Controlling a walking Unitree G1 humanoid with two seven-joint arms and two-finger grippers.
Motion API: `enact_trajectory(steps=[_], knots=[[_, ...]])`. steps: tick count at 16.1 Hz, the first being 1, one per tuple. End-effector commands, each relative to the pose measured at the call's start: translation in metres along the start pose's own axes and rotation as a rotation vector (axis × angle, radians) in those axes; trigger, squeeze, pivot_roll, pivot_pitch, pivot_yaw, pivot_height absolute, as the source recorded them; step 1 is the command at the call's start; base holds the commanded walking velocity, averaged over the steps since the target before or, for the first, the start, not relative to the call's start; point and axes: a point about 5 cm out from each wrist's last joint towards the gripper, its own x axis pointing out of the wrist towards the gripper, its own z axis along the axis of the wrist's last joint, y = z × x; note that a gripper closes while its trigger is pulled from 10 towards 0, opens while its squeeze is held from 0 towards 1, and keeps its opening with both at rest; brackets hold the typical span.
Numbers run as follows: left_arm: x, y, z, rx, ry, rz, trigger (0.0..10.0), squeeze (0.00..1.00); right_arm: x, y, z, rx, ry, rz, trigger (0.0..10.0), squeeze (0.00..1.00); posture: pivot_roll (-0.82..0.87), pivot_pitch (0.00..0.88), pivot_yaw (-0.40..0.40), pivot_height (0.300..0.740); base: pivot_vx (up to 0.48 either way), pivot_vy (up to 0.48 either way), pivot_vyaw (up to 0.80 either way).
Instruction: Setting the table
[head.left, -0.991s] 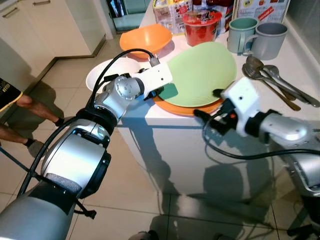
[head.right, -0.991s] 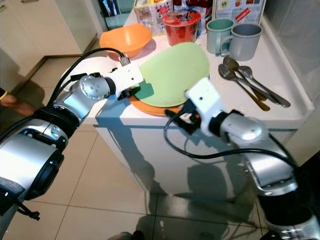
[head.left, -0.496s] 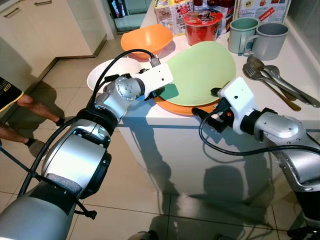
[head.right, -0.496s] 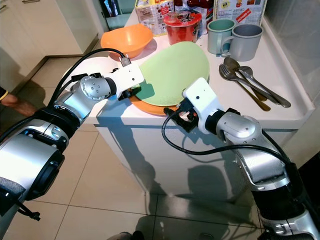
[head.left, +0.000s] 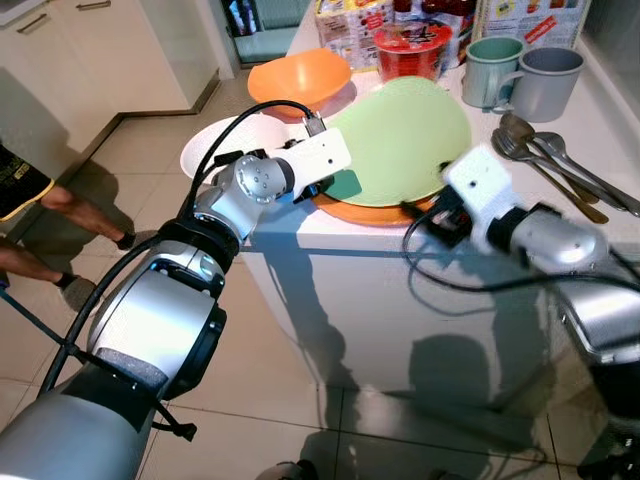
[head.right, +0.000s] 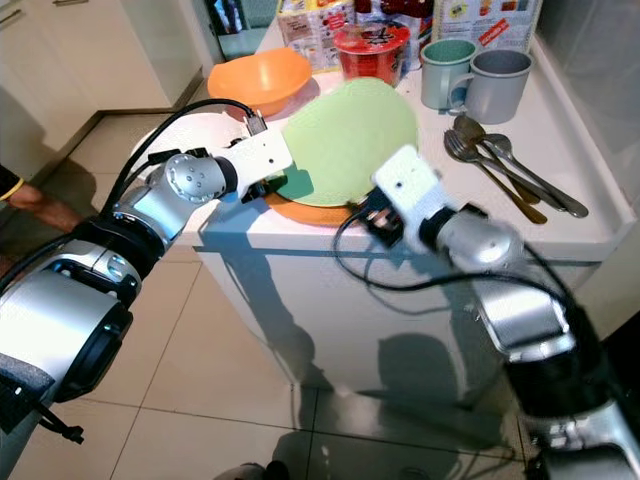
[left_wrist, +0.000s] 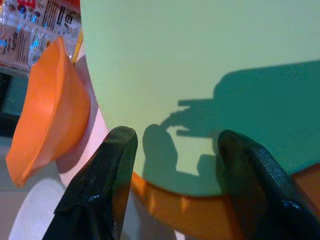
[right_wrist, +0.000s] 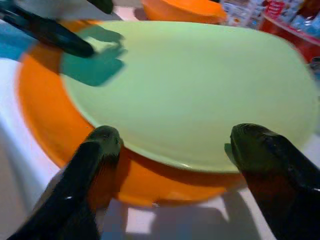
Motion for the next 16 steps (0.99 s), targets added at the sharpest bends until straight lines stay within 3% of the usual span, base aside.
enact_trajectory(steps=[1, 16], knots=[[0.000, -0.030, -0.035, -0.042, 0.135, -0.118, 10.0, 0.00, 0.003, 0.003, -0.016, 0.012, 0.071, 0.008, 0.0, 0.00, -0.06, 0.108, 0.160, 0.740, 0.000, 0.000, 0.00], [0.003, -0.026, -0.020, -0.048, 0.080, -0.127, 10.0, 0.00, 0.008, -0.008, -0.020, 0.309, 0.022, -0.105, 0.0, 0.00, -0.04, 0.119, 0.162, 0.740, 0.000, 0.000, 0.00]])
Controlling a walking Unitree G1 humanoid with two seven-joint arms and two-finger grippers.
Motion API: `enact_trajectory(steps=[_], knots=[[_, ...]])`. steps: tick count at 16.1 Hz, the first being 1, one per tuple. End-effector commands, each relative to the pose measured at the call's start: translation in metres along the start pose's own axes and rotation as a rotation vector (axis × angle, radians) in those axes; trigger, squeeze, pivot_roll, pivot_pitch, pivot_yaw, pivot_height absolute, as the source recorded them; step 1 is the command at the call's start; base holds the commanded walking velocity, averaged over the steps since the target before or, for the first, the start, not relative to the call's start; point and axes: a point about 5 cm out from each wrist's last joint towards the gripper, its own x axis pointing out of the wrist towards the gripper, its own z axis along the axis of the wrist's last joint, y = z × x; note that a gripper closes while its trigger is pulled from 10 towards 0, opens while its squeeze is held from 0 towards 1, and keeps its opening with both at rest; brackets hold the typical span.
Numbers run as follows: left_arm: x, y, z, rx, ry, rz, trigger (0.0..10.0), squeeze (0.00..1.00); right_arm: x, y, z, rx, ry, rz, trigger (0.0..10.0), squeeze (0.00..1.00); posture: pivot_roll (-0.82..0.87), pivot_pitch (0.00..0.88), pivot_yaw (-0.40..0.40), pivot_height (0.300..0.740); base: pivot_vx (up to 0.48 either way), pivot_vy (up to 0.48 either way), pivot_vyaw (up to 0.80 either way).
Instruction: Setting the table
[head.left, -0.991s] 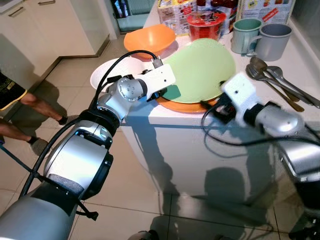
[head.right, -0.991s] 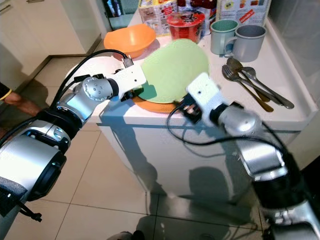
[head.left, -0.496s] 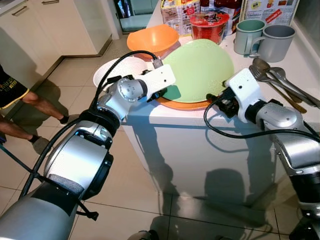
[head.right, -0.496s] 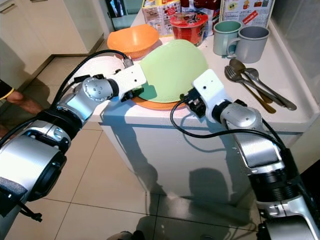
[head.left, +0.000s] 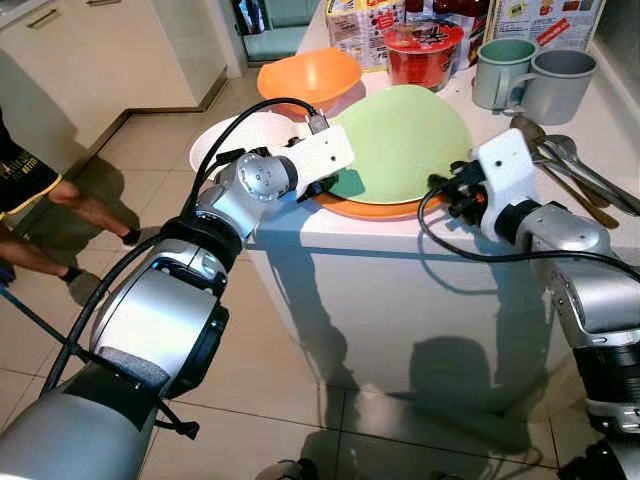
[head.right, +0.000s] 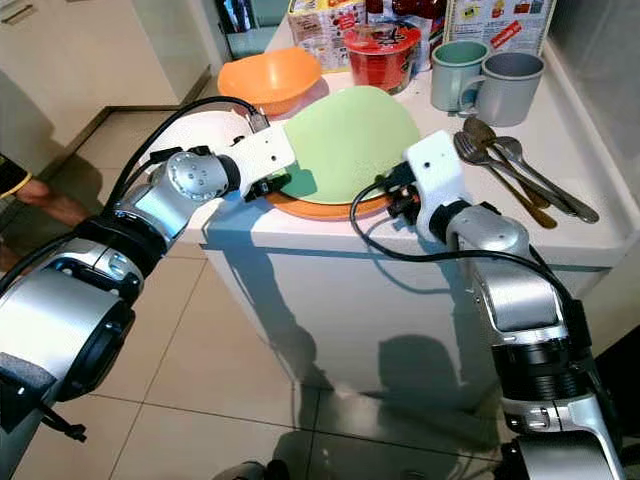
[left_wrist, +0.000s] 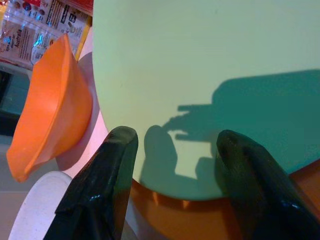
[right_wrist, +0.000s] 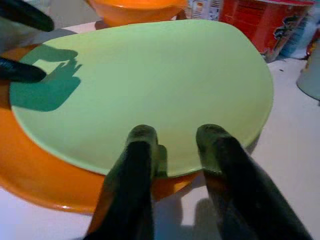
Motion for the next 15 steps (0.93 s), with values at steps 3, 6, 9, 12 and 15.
enact_trajectory(steps=[3, 6, 9, 12, 15], knots=[[0.003, -0.026, -0.023, -0.035, 0.091, -0.121, 10.0, 0.00, 0.001, -0.003, 0.002, 0.100, 0.002, -0.024, 0.0, 0.00, -0.04, 0.120, 0.164, 0.740, 0.000, 0.000, 0.00], [0.004, -0.026, -0.019, -0.034, 0.081, -0.124, 10.0, 0.00, 0.000, -0.002, 0.015, 0.161, -0.053, -0.009, 0.0, 0.00, -0.04, 0.122, 0.166, 0.740, 0.000, 0.000, 0.00], [0.004, -0.027, -0.018, -0.031, 0.077, -0.132, 10.0, 0.00, 0.000, 0.002, 0.019, 0.220, -0.074, 0.001, 0.0, 0.00, -0.04, 0.123, 0.169, 0.740, 0.000, 0.000, 0.00], [0.004, -0.027, -0.018, -0.029, 0.077, -0.137, 10.0, 0.00, -0.001, -0.003, 0.030, 0.276, -0.119, -0.051, 0.0, 0.00, -0.04, 0.124, 0.171, 0.740, 0.000, 0.000, 0.00], [0.005, -0.022, -0.008, -0.045, 0.043, -0.118, 10.0, 0.00, -0.005, -0.017, 0.043, 0.296, -0.170, -0.113, 0.0, 0.00, -0.04, 0.122, 0.170, 0.740, 0.000, 0.000, 0.00]])
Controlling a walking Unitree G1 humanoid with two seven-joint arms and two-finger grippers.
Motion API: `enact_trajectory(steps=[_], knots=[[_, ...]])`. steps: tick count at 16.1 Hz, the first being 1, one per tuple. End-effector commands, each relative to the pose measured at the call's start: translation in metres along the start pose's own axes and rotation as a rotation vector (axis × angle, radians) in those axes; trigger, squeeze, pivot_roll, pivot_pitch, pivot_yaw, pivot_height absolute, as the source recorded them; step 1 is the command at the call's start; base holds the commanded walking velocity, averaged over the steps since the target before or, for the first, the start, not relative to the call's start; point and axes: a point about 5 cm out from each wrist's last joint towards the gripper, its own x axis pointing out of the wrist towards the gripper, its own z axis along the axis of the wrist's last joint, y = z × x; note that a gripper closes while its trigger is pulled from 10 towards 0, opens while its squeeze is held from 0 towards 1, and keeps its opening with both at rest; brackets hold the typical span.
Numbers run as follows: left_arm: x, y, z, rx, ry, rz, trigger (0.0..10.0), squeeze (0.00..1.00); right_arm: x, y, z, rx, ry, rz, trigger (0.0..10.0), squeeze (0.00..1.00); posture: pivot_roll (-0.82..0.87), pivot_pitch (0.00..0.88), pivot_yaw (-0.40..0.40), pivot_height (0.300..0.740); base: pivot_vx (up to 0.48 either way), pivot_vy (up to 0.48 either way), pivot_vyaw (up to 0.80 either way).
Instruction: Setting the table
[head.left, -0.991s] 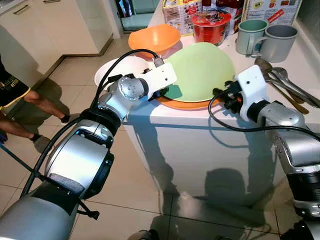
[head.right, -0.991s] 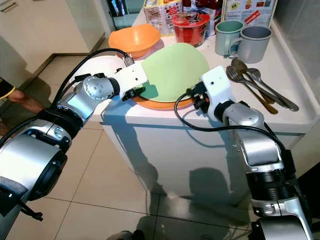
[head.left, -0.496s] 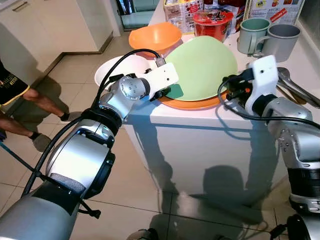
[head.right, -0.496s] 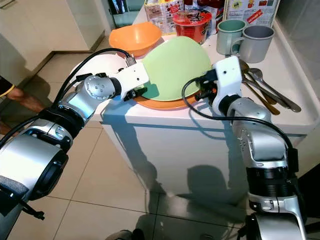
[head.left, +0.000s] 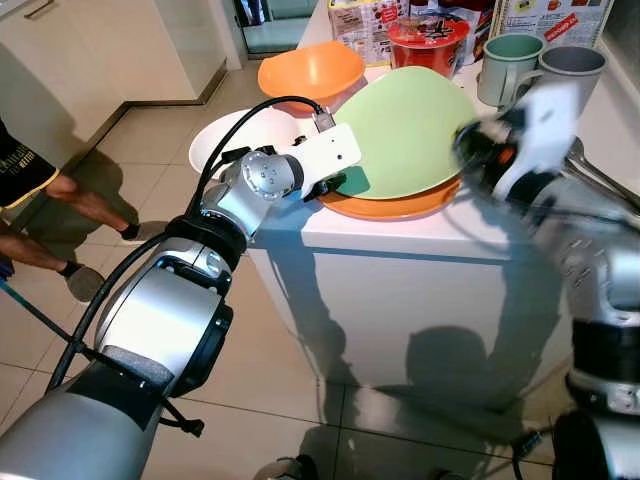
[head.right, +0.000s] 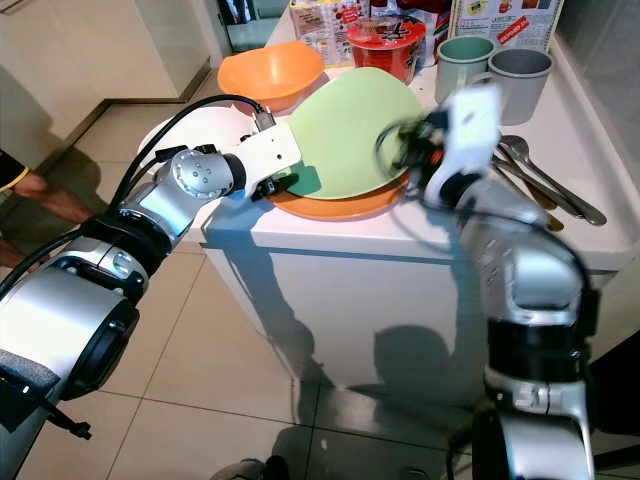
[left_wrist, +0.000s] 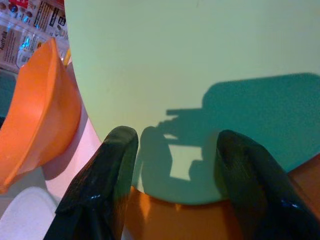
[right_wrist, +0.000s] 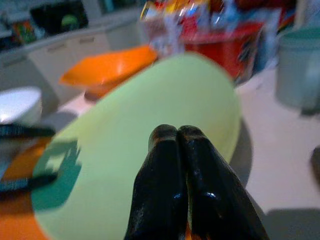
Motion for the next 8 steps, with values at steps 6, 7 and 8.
enact_trajectory(steps=[6, 7, 8], knots=[[0.008, -0.003, 0.039, -0.150, -0.159, -0.064, 10.0, 0.00, -0.001, 0.004, -0.013, 0.018, 0.032, -0.016, 0.0, 0.00, -0.03, 0.120, 0.171, 0.740, 0.000, 0.000, 0.00], [0.009, -0.004, 0.041, -0.141, -0.167, -0.080, 10.0, 0.00, -0.001, 0.005, -0.016, 0.011, 0.043, -0.014, 0.0, 0.00, -0.03, 0.116, 0.175, 0.740, 0.000, 0.000, 0.00], [0.008, -0.005, 0.040, -0.131, -0.161, -0.085, 10.0, 0.00, 0.000, 0.006, -0.019, -0.014, 0.066, -0.026, 0.0, 0.00, -0.03, 0.114, 0.174, 0.740, 0.000, 0.000, 0.00]])
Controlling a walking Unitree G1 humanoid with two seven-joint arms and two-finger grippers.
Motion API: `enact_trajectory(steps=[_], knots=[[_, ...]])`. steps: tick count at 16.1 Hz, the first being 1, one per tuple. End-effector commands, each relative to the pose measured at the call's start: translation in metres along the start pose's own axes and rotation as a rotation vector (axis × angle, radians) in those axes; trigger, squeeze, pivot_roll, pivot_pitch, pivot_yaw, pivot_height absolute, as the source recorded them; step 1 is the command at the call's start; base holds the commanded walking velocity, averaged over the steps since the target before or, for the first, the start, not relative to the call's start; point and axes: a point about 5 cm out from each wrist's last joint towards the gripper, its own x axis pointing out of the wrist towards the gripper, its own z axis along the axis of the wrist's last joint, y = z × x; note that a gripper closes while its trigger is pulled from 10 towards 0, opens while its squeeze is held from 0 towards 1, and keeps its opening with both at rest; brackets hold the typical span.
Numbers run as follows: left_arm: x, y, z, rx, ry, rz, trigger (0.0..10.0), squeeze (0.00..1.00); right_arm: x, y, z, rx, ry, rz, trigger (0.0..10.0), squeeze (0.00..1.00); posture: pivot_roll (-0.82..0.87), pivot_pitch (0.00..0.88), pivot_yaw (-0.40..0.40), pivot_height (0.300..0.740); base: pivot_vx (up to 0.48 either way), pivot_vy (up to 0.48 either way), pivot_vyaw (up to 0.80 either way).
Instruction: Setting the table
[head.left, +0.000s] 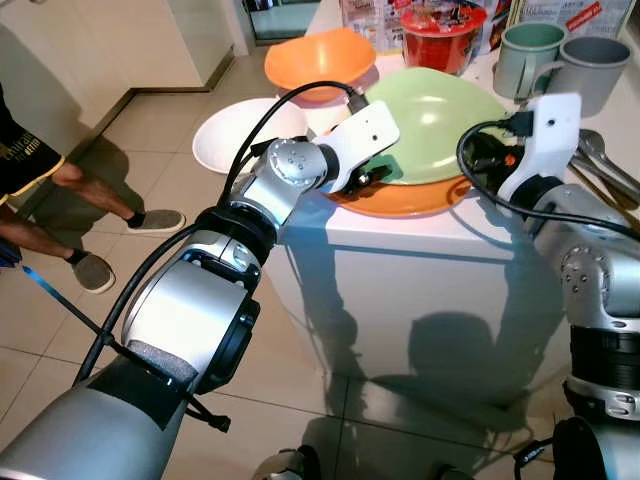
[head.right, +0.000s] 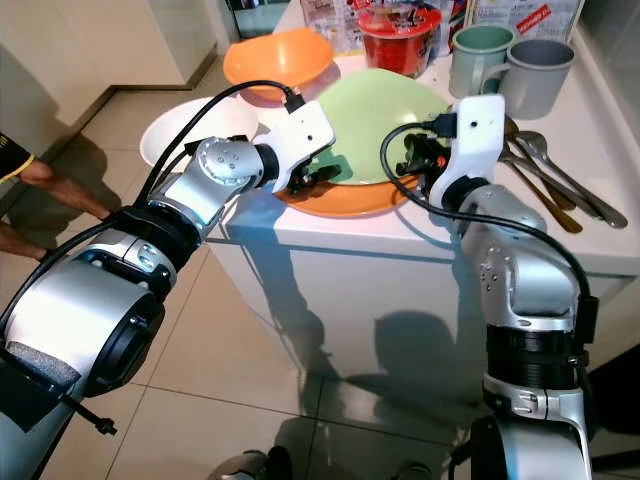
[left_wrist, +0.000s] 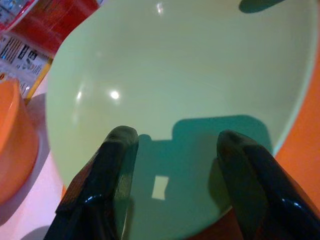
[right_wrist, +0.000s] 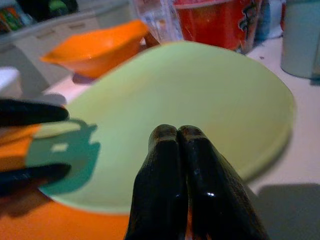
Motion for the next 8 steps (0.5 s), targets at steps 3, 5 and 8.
enact_trajectory(steps=[3, 5, 8], knots=[[-0.005, 0.000, -0.014, -0.001, 0.052, -0.022, 10.0, 0.00, 0.001, 0.003, -0.005, -0.038, 0.037, -0.012, 10.0, 0.00, -0.03, 0.110, 0.175, 0.740, 0.000, 0.000, 0.00], [-0.007, 0.000, -0.018, -0.001, 0.061, -0.036, 10.0, 0.00, 0.000, -0.001, -0.009, -0.044, 0.053, -0.033, 10.0, 0.00, -0.03, 0.110, 0.172, 0.740, 0.000, 0.000, 0.00], [-0.009, 0.005, -0.015, 0.014, 0.067, -0.051, 10.0, 0.00, 0.000, -0.006, -0.009, -0.050, 0.061, -0.052, 10.0, 0.00, -0.03, 0.111, 0.173, 0.740, 0.000, 0.000, 0.00]])
